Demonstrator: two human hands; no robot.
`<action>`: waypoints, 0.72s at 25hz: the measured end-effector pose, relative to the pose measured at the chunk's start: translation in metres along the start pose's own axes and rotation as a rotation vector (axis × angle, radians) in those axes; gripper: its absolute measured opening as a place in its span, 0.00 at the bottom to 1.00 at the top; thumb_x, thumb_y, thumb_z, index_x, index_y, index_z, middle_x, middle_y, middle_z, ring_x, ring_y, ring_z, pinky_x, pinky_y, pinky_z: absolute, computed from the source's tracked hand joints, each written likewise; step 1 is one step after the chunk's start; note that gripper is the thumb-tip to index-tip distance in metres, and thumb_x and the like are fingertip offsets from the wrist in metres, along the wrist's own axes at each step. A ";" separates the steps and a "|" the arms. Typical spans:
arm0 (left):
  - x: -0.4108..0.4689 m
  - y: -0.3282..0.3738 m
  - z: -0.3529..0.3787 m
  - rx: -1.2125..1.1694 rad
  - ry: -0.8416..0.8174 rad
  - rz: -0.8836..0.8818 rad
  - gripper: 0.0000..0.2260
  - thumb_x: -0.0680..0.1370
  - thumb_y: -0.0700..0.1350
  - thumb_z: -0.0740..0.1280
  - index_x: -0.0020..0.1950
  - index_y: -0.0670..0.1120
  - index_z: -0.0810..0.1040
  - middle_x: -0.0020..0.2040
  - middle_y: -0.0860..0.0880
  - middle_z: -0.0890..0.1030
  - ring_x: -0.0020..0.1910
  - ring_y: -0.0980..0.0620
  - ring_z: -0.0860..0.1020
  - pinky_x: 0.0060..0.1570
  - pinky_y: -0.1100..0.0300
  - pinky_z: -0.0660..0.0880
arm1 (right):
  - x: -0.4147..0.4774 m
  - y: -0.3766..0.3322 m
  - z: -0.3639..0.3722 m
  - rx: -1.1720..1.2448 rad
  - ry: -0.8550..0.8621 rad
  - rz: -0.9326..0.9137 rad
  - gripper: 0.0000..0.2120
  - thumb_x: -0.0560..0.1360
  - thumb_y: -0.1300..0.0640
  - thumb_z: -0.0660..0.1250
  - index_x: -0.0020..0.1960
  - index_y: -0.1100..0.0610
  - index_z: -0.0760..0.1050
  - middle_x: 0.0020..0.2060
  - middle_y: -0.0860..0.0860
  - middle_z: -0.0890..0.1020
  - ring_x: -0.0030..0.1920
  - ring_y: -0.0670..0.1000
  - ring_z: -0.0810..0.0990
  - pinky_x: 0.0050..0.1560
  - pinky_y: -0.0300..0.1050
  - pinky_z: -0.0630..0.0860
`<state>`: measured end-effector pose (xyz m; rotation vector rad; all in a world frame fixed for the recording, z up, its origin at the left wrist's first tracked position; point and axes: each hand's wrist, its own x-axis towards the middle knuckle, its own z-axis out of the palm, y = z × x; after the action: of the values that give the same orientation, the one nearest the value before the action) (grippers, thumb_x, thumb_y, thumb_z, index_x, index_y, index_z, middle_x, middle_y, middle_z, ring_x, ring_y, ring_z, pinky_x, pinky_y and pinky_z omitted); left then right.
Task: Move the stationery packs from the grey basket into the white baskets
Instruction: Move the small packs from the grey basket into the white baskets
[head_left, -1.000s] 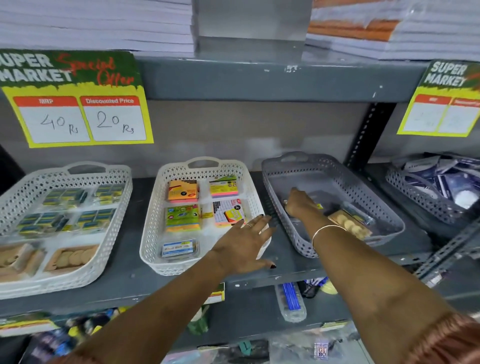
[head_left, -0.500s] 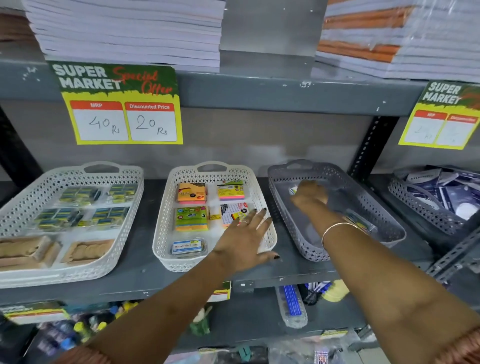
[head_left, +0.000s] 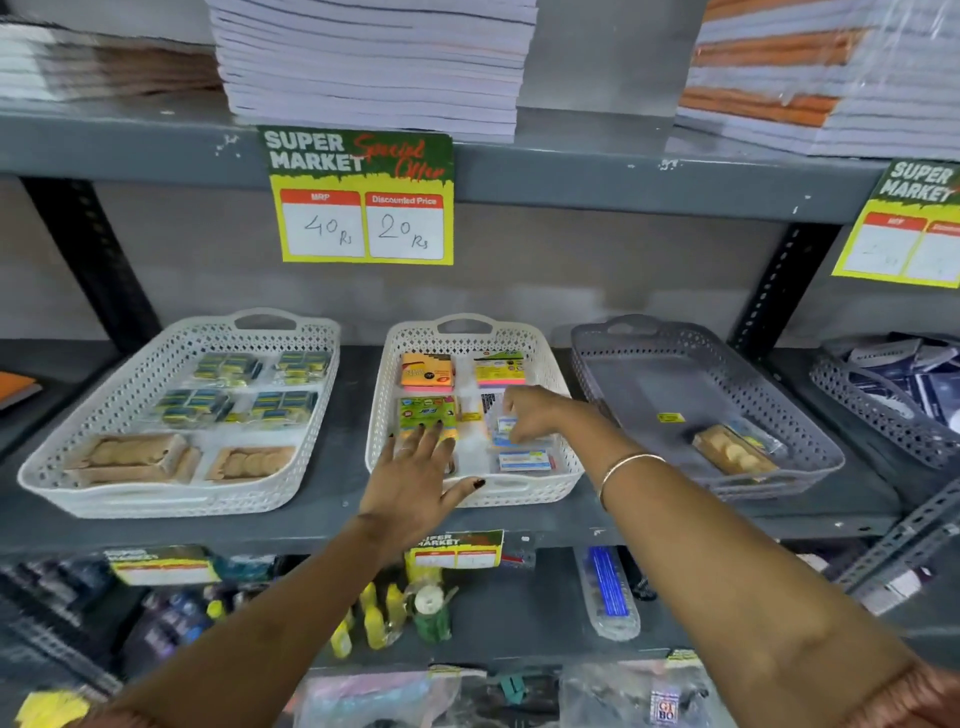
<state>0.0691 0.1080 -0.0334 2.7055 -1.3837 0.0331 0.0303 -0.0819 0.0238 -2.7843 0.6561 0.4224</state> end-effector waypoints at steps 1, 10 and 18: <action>0.000 0.000 0.001 0.000 0.002 -0.006 0.58 0.55 0.71 0.16 0.75 0.48 0.56 0.78 0.47 0.54 0.77 0.47 0.52 0.75 0.45 0.50 | -0.002 -0.002 0.007 -0.023 -0.022 -0.008 0.23 0.75 0.64 0.66 0.68 0.64 0.67 0.64 0.62 0.74 0.59 0.58 0.75 0.54 0.47 0.73; -0.003 0.001 0.001 0.001 -0.006 -0.027 0.58 0.56 0.71 0.16 0.74 0.47 0.59 0.78 0.47 0.58 0.77 0.47 0.54 0.74 0.43 0.51 | -0.002 0.008 0.033 0.001 -0.068 -0.029 0.25 0.72 0.67 0.66 0.66 0.60 0.64 0.64 0.61 0.72 0.59 0.59 0.74 0.49 0.46 0.69; 0.003 0.012 -0.012 -0.079 0.015 0.005 0.55 0.58 0.74 0.22 0.76 0.48 0.52 0.79 0.48 0.53 0.78 0.48 0.50 0.75 0.46 0.48 | -0.008 0.030 0.011 0.224 0.026 -0.021 0.35 0.70 0.61 0.72 0.73 0.56 0.61 0.70 0.58 0.70 0.67 0.58 0.71 0.66 0.50 0.71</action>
<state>0.0616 0.0999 -0.0204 2.6324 -1.3573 -0.0016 0.0066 -0.1012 0.0108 -2.5857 0.6365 0.2897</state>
